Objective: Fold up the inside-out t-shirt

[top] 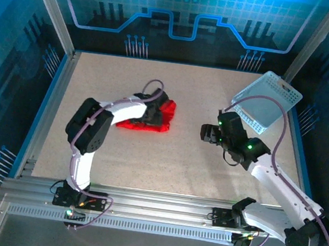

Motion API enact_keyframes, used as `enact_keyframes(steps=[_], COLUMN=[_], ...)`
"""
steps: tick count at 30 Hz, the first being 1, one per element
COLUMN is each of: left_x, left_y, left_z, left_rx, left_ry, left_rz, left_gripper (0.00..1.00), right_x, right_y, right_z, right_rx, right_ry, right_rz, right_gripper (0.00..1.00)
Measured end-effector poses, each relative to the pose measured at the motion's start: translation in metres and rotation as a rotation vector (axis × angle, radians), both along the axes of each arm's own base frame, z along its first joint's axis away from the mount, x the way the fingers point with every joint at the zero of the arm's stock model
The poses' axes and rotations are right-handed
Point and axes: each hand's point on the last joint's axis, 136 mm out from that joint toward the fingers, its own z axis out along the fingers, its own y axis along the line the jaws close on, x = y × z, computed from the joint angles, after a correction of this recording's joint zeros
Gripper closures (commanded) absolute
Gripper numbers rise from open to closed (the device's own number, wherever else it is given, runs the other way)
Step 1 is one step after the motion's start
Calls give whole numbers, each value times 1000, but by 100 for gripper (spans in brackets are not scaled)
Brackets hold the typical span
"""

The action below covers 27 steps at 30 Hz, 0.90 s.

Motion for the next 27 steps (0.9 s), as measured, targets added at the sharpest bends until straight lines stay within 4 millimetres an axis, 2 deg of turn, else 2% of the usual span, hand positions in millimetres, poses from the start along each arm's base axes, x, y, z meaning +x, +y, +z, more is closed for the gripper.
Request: enact_keyframes(steps=[2, 5, 12, 15, 19, 21, 24, 27], left_x=[17, 48, 121, 144, 147, 142, 123, 93], left_y=[30, 63, 111, 137, 172, 181, 179, 163], left_z=[1, 3, 6, 8, 13, 14, 19, 36], left_rx=[7, 9, 43, 80, 124, 136, 170, 185], left_ry=[20, 37, 62, 55, 64, 65, 35, -41], left_rz=[24, 39, -14, -35, -29, -26, -36, -77], left_gripper=[1, 1, 1, 1, 1, 1, 1, 1], right_x=[-1, -3, -13, -18, -20, -16, -3, 21], right_y=[-7, -14, -30, -38, -43, -45, -55, -74], right_z=[4, 10, 24, 30, 34, 29, 6, -25], right_rx=[3, 12, 32, 38, 39, 18, -49, -117], right_ry=[-11, -26, -57, -72, -87, -85, -50, 6], right_rz=[-21, -38, -68, -84, -86, -87, -108, -155], right_gripper=[16, 16, 15, 12, 8, 4, 2, 0])
